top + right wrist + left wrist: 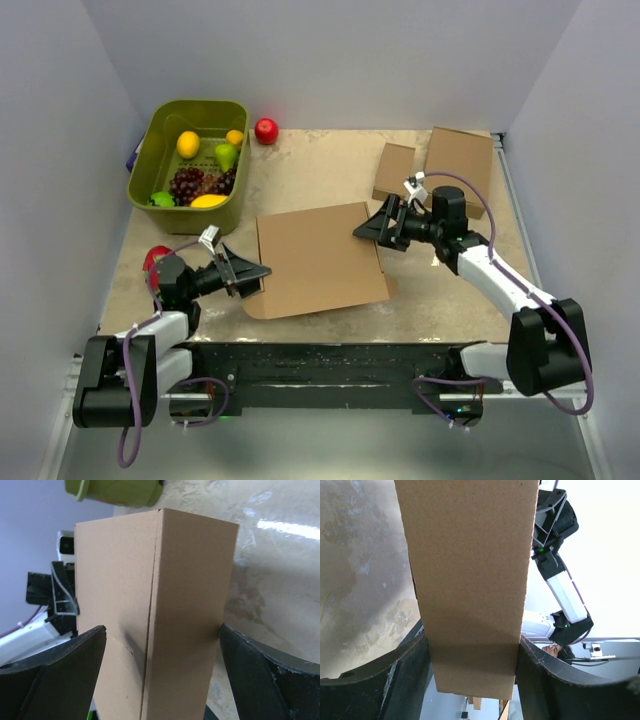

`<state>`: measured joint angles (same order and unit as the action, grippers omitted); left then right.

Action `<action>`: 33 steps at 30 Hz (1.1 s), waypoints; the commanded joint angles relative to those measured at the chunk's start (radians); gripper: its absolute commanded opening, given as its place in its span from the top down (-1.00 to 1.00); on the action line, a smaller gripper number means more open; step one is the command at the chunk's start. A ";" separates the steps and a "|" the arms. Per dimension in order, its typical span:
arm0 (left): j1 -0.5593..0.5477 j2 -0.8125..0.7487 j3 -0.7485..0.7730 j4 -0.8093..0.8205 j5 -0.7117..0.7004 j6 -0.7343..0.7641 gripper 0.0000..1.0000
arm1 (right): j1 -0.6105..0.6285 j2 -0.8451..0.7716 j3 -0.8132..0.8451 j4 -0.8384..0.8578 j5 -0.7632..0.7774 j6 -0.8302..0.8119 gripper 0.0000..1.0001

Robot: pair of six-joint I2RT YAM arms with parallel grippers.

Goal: Fold the paper box

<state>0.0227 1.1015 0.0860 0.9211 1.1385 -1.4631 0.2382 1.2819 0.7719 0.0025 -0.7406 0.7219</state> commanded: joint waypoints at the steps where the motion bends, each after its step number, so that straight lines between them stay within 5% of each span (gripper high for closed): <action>1: -0.012 0.008 0.052 0.091 0.038 -0.008 1.00 | 0.000 0.028 -0.037 0.214 -0.150 0.154 -0.96; 5: -0.013 0.023 0.063 0.090 0.044 0.007 1.00 | -0.002 0.045 -0.051 0.243 -0.183 0.200 -0.87; 12: -0.013 0.050 0.070 0.085 0.053 0.053 1.00 | -0.002 0.054 -0.095 0.274 -0.204 0.278 -0.33; 14: -0.015 0.052 0.073 0.082 0.053 0.073 0.77 | 0.000 0.051 -0.103 0.264 -0.204 0.296 -0.19; 18: -0.013 0.044 0.106 0.015 0.041 0.197 0.16 | -0.002 0.031 -0.120 0.260 -0.197 0.350 0.48; 19: -0.013 0.041 0.116 -0.048 0.037 0.233 -0.13 | 0.000 0.019 -0.123 0.258 -0.192 0.362 0.51; 22: -0.013 0.014 0.188 -0.269 0.004 0.436 -0.52 | -0.005 -0.004 -0.137 0.228 -0.171 0.416 0.57; 28: -0.013 -0.072 0.340 -0.644 -0.158 0.808 -0.88 | -0.045 -0.068 -0.171 0.156 -0.132 0.484 0.60; 33: -0.013 -0.077 0.363 -0.645 -0.206 0.863 -0.99 | -0.046 -0.093 -0.168 0.096 -0.094 0.513 0.71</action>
<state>0.0101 1.0309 0.4110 0.3573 0.9939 -0.7563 0.1967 1.2144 0.6109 0.1425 -0.8349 1.1641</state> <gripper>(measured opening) 0.977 0.668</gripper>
